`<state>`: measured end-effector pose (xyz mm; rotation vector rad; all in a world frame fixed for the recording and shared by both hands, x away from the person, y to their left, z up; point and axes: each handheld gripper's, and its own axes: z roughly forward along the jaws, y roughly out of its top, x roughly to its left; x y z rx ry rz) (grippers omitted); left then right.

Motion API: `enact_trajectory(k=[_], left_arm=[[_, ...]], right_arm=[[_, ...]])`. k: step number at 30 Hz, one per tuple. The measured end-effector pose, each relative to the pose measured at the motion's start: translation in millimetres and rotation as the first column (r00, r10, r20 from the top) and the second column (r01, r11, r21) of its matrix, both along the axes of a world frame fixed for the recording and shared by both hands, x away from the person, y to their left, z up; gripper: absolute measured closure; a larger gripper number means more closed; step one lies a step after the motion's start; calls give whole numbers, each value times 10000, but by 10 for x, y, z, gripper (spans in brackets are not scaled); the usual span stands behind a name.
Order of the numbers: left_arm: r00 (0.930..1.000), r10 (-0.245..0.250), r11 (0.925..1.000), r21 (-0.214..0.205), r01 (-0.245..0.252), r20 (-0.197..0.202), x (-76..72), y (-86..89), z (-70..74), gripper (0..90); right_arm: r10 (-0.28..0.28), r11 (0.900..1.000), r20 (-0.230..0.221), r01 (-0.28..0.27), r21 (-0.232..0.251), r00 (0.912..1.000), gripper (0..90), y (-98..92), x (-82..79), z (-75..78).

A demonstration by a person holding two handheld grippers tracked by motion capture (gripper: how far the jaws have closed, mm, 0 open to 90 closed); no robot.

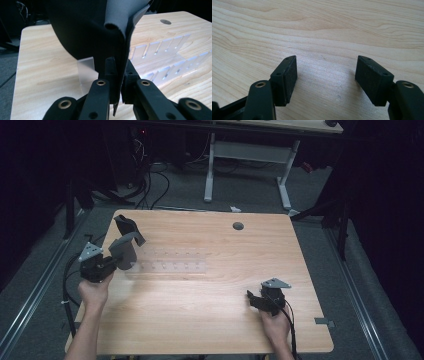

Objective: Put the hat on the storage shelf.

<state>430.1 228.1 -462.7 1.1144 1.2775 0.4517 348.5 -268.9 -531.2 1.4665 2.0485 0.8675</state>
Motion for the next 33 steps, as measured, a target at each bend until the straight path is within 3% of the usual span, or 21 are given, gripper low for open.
enact_trajectory(k=[10,16,23,33], left_arm=[[9974,146,9999,52,-143,-712,-35,35,-86,800],[9936,314,9994,-74,-324,-1090,-75,62,-61,622],[9916,647,9977,251,-623,-1116,-145,44,-15,501],[9911,719,9974,73,-716,-1122,-322,26,7,456]], right_arm=[[21,10000,-2,-21,-26,10000,342,0,0,0],[23,10000,5,-23,-15,10000,342,-2,0,0],[32,10000,-6,-32,-5,10000,341,-3,0,0],[32,10000,-8,-32,4,10000,341,-4,0,0]])
